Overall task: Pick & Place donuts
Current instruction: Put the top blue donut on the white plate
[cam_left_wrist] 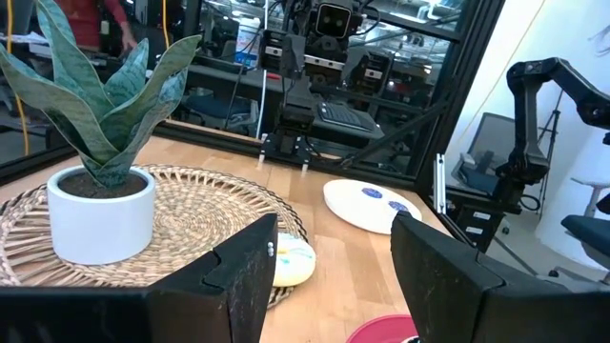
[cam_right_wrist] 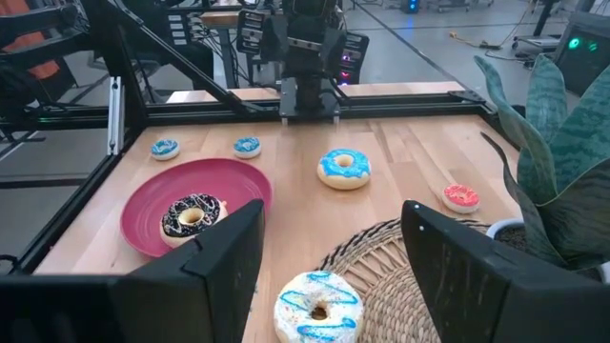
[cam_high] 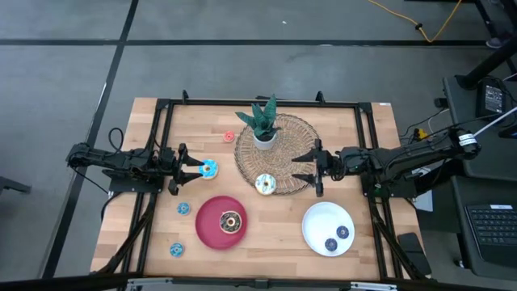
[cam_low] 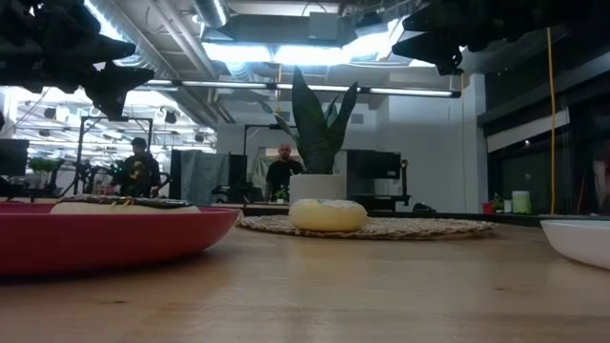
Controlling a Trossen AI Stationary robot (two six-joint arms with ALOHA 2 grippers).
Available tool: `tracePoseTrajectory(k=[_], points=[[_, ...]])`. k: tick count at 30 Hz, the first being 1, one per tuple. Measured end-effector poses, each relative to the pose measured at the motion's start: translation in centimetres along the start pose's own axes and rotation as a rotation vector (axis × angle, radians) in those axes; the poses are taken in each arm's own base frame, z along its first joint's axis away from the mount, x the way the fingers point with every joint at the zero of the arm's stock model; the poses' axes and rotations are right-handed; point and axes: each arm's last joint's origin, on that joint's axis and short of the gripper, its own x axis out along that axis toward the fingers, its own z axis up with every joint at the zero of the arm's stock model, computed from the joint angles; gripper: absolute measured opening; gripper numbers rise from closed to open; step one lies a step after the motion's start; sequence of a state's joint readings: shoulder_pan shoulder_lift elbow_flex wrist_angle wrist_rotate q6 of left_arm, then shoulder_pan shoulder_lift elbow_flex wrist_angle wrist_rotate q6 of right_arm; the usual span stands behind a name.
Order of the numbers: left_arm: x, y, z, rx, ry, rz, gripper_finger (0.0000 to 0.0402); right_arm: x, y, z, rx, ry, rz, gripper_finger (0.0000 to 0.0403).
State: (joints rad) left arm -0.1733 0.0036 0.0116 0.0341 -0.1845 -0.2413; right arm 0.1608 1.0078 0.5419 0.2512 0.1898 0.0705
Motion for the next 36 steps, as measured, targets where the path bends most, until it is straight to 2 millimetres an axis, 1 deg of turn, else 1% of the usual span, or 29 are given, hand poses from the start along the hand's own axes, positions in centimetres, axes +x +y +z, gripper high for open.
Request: tracePoseTrajectory(k=[17, 22, 26, 36], points=[[0.00, 0.06, 0.03, -0.001, -0.007, 0.022, 0.0198, 0.01, 0.00, 0.00, 0.000, 0.001, 0.000, 0.0248], [0.00, 0.07, 0.03, -0.041, -0.008, 0.022, 0.0198, 0.01, 0.00, 0.01, 0.000, 0.000, 0.000, 0.0248], [0.00, 0.13, 0.11, -0.022, -0.020, 0.047, 0.0198, 0.01, 0.00, 0.01, 0.000, 0.001, 0.000, 0.0248], [0.00, -0.01, 0.14, -0.224, -0.015, 0.000, 0.0198, 0.01, 0.00, 0.01, 0.000, 0.001, 0.000, 0.0248]])
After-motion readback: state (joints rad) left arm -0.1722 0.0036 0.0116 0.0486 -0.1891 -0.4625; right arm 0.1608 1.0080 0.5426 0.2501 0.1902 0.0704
